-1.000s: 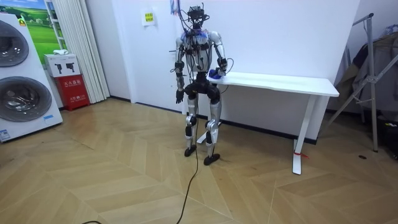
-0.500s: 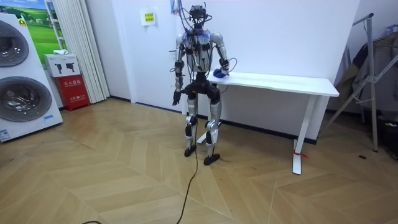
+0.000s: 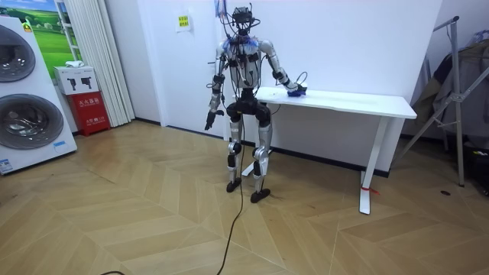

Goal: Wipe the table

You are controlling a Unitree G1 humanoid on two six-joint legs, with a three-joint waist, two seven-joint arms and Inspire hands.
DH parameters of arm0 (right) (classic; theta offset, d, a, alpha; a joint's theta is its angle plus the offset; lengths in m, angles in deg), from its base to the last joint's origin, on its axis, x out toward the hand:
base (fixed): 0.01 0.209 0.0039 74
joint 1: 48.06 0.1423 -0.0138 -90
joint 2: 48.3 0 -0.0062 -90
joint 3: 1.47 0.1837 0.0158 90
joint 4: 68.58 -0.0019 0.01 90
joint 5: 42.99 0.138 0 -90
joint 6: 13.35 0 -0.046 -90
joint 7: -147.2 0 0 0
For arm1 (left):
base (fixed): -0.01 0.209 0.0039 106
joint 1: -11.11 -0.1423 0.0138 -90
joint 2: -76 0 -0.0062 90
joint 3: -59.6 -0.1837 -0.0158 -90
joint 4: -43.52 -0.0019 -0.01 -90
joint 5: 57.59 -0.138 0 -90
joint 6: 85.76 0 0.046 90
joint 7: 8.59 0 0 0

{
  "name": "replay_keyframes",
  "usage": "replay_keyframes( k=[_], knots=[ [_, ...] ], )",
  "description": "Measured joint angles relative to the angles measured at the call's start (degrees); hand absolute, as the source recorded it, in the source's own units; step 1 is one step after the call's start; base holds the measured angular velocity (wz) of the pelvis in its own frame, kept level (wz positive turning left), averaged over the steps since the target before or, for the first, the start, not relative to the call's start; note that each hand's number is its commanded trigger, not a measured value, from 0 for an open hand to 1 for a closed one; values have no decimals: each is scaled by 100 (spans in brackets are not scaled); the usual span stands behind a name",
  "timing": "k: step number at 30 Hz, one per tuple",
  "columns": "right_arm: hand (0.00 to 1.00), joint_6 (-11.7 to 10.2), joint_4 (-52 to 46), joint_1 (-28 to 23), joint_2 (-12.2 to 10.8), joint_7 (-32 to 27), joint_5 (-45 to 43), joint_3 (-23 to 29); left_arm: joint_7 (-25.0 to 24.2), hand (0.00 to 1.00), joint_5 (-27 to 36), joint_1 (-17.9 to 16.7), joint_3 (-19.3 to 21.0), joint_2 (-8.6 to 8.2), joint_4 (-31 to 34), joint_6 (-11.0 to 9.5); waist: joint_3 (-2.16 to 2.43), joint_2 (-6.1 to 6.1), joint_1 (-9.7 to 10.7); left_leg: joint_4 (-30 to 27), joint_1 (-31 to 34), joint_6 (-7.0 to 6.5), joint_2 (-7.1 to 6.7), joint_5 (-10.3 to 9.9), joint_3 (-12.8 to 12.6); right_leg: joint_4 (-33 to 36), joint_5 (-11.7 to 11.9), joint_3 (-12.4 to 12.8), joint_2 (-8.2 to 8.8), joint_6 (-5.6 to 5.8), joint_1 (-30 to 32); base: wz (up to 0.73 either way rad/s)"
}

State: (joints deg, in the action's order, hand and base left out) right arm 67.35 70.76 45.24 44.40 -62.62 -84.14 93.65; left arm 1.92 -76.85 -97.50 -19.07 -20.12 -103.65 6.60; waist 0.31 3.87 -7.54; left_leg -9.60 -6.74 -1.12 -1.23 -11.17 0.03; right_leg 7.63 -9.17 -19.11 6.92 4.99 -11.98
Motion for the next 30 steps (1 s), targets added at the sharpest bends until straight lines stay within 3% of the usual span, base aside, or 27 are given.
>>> replay_keyframes(
  k=[3, 7, 12, 16, 22, 23, 24, 27, 30],
  knots=[
    [100, -19, 150, -269, 16, -205, 30, 235, 29, 0, 10, -2, 182, 29, 112, -35, 23, 75, 86, -1, -23, -1, 22, -1, -182, 12, 0, 64, -2, 0, 0, -6],
    [100, -52, 332, -553, 17, -483, 40, 413, 55, 0, -16, -64, 192, 29, 206, -43, 34, 66, 280, -25, -104, -43, 34, -36, -204, 17, 0, 24, -6, 2, -154, 1],
    [100, -41, 307, -780, 23, -574, 40, 584, 134, 0, -18, -107, 169, 28, 325, -70, 48, 40, 326, -65, -137, -38, 41, -58, -231, 20, -1, 24, -11, 4, -180, -10],
    [100, 355, -157, -789, -7, -368, 4, 497, 160, 0, -8, -110, 108, 4, 308, -2, 53, 3, 237, -73, -139, -27, 47, -52, -278, 26, -1, 49, -13, 3, -156, -10],
    [100, 1230, -1313, -695, -157, 200, -741, -171, 166, 0, -54, 39, -61, -143, 304, 186, 4, -77, -93, -5, -116, 2, 117, 1, -527, 126, 22, 259, -64, -37, 65, -25],
    [100, 1308, -1512, -580, -231, 374, -999, -488, 165, 0, -52, 85, -111, -152, 305, 217, -12, -72, -134, -11, -82, 11, 144, 5, -544, 125, 41, 275, -89, -68, 106, -17],
    [100, 1388, -1786, -464, -284, 557, -1180, -821, 167, 0, -47, 124, -203, -151, 307, 244, -59, -63, -202, -8, -49, 27, 156, 16, -542, 123, 48, 269, -100, -79, 131, -8],
    [100, 1543, -2256, -68, -425, 1019, -1643, -1710, 174, 0, -47, 164, -602, -144, 368, 286, -80, -55, -383, 7, 58, 47, 172, 36, -529, 111, 55, 267, -119, -97, 269, 2],
    [100, 1568, -2424, 179, -608, 1363, -1994, -2031, 165, 0, -48, 155, -698, -171, 403, 365, -82, -16, -573, 9, 114, 48, 167, 47, -438, 104, 54, 187, -123, -98, 301, 17]
  ],
)
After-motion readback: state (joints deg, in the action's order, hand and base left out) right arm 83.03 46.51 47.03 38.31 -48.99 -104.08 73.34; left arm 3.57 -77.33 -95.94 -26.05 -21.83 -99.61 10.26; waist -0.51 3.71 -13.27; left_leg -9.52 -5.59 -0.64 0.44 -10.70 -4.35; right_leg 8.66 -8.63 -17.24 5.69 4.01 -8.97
